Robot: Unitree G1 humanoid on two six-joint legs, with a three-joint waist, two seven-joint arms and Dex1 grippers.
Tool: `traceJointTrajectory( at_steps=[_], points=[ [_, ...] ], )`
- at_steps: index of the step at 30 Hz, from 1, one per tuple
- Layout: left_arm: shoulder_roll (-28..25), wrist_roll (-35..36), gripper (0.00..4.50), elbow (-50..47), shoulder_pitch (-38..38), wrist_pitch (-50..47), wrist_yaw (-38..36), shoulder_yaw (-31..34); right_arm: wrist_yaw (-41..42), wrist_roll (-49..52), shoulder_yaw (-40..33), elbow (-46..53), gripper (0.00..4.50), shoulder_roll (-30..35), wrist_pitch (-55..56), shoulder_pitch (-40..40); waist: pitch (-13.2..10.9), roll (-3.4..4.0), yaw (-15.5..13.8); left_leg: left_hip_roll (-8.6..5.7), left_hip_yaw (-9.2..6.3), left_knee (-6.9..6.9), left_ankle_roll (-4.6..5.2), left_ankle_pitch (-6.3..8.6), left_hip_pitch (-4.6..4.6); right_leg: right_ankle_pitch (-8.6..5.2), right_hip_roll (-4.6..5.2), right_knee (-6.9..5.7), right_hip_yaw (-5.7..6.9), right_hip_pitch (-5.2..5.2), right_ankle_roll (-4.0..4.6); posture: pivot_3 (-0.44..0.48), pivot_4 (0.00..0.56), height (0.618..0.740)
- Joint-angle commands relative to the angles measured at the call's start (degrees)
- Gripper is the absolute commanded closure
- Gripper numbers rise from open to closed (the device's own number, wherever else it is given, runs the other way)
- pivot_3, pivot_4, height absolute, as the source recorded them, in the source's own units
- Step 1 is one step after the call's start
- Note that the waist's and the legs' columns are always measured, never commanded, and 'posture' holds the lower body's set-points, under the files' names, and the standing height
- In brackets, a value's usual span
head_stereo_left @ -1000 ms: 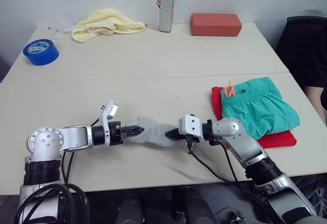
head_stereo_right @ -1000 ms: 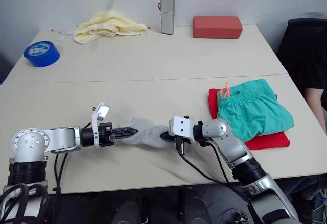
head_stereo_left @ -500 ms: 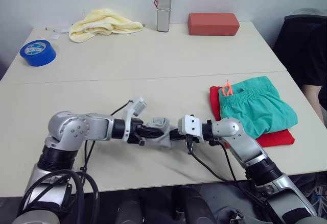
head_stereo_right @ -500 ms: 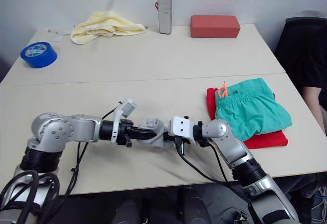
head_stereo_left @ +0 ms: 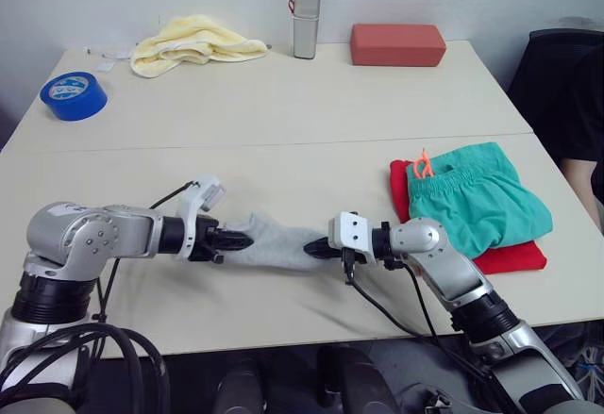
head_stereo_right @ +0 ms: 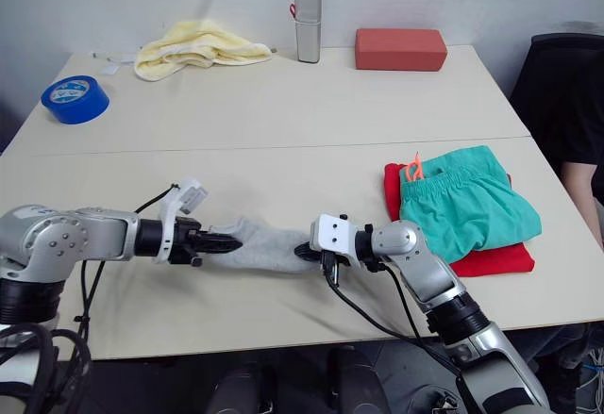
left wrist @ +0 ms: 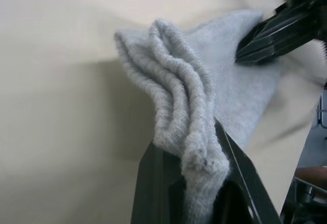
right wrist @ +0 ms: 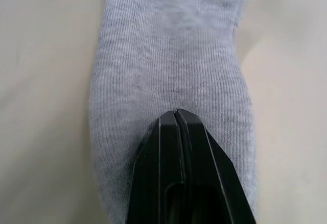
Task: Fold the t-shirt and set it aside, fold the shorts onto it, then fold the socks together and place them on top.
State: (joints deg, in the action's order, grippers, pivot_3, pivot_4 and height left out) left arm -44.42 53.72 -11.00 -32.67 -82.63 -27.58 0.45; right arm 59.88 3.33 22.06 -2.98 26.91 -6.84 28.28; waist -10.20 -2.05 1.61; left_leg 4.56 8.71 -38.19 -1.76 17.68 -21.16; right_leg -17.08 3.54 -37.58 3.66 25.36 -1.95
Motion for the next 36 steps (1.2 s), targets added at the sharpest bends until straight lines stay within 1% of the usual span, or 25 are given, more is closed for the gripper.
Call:
traceJointTrajectory(
  at_steps=[1, 4, 7, 10, 15, 19, 24, 26, 28, 31, 33, 36],
  points=[
    [0.7, -1.1, 4.20, -3.5, -2.2, -0.5, -0.5, -1.4, -0.2, -0.8, 0.2, -0.5, 4.50, 0.1, -1.0, -0.8, 0.0, 0.00, 0.0, -0.01, 0.00, 0.00, 0.00, 0.00, 0.00, 0.00, 0.00, 0.00, 0.00, 0.00, 0.00, 0.000, 0.150, 0.740],
    [1.2, -2.4, 4.20, -4.1, -3.5, 0.0, -1.3, -3.3, -0.2, -0.8, 0.2, -0.4, 4.50, 0.1, -1.0, -1.0, 0.0, 0.00, 0.1, -0.01, 0.01, 0.02, -0.01, 0.00, 0.01, 0.00, -0.01, 0.00, -0.01, 0.00, 0.00, 0.000, 0.150, 0.740],
    [5.2, -2.4, 4.20, -4.3, -6.8, -0.7, -1.3, -5.2, -0.3, -0.8, 0.3, -0.3, 4.50, 0.0, -1.2, -1.2, 0.0, -0.01, -0.1, -0.03, 0.01, 0.01, -0.02, -0.01, 0.01, 0.00, -0.01, 0.00, -0.01, 0.00, 0.00, 0.000, 0.150, 0.740],
    [8.3, -3.0, 4.20, -4.5, -8.3, -0.6, -1.1, -6.1, -0.5, -0.9, 0.3, -0.3, 4.50, -0.1, -1.3, -1.2, 0.0, -0.02, -0.1, -0.07, 0.00, -0.02, 0.00, -0.01, -0.01, 0.01, 0.01, 0.00, -0.02, -0.01, -0.02, 0.000, 0.150, 0.740],
    [10.3, -3.3, 4.20, -4.7, -10.6, -1.4, -1.6, -6.4, -0.8, -1.0, 0.2, -0.1, 4.50, -0.2, -1.5, -1.5, 0.0, -0.02, 0.0, -0.02, 0.00, 0.00, -0.04, -0.03, 0.02, 0.00, -0.04, -0.03, -0.02, 0.00, -0.01, 0.000, 0.150, 0.740],
    [10.8, -3.7, 4.20, -4.7, -11.4, -1.6, -2.2, -7.3, -1.0, -1.0, 0.3, 0.4, 4.50, -0.1, -1.6, -2.0, 0.0, -0.02, 0.0, -0.03, 0.00, 0.00, -0.05, -0.03, 0.02, 0.00, -0.03, -0.03, -0.02, 0.00, -0.01, 0.000, 0.150, 0.740],
    [13.8, -4.4, 4.20, -4.1, -9.8, 0.1, -2.5, -7.1, -1.6, -0.8, -0.1, 0.6, 4.50, -0.3, -1.6, -2.0, 0.0, -0.02, 0.0, -0.03, 0.00, -0.01, -0.04, -0.04, 0.02, 0.00, -0.03, -0.03, -0.02, 0.00, -0.01, 0.000, 0.150, 0.740],
    [14.0, -4.3, 3.78, -4.5, -8.8, 0.4, -3.5, -7.2, -1.6, -0.4, -0.6, 1.0, 4.50, 0.0, -1.5, -2.0, 0.0, -0.02, 0.1, -0.03, 0.00, 0.00, -0.05, -0.04, 0.02, 0.00, -0.04, -0.03, -0.02, 0.00, -0.01, 0.000, 0.150, 0.740],
    [13.2, -4.5, 3.25, -5.2, -7.8, 1.9, -5.2, -7.5, -1.3, 0.3, -1.4, 1.8, 4.50, 0.6, -1.7, -2.0, 0.0, -0.02, 0.0, -0.02, 0.00, 0.00, -0.05, -0.04, 0.03, 0.00, -0.04, -0.03, -0.02, 0.00, 0.00, 0.000, 0.150, 0.740],
    [12.6, -4.6, 2.30, -5.3, -6.6, 5.0, -7.4, -6.1, -0.8, 1.6, -3.2, 3.6, 4.50, 1.9, -1.9, -2.2, 0.0, -0.02, 0.0, -0.03, 0.00, 0.00, -0.05, -0.04, 0.01, 0.00, -0.02, -0.03, -0.02, 0.00, 0.00, 0.000, 0.150, 0.740],
    [11.7, -5.4, 1.69, -5.4, -5.8, 8.3, -9.6, -6.3, -0.5, 2.5, -4.6, 4.7, 4.50, 3.1, -2.2, -2.4, 0.0, -0.02, -0.1, -0.03, -0.01, -0.01, -0.04, -0.05, -0.01, 0.00, -0.01, -0.03, -0.02, 0.00, -0.01, 0.000, 0.150, 0.740],
    [10.7, -6.7, 1.69, -5.7, -4.4, 13.4, -13.4, -7.3, 0.2, 3.5, -6.3, 5.7, 4.50, 5.0, -2.4, -3.1, 0.0, -0.02, -0.1, -0.06, -0.01, -0.01, -0.02, -0.05, -0.01, 0.00, 0.01, -0.02, -0.01, 0.00, -0.01, 0.000, 0.150, 0.740]
  ],
)
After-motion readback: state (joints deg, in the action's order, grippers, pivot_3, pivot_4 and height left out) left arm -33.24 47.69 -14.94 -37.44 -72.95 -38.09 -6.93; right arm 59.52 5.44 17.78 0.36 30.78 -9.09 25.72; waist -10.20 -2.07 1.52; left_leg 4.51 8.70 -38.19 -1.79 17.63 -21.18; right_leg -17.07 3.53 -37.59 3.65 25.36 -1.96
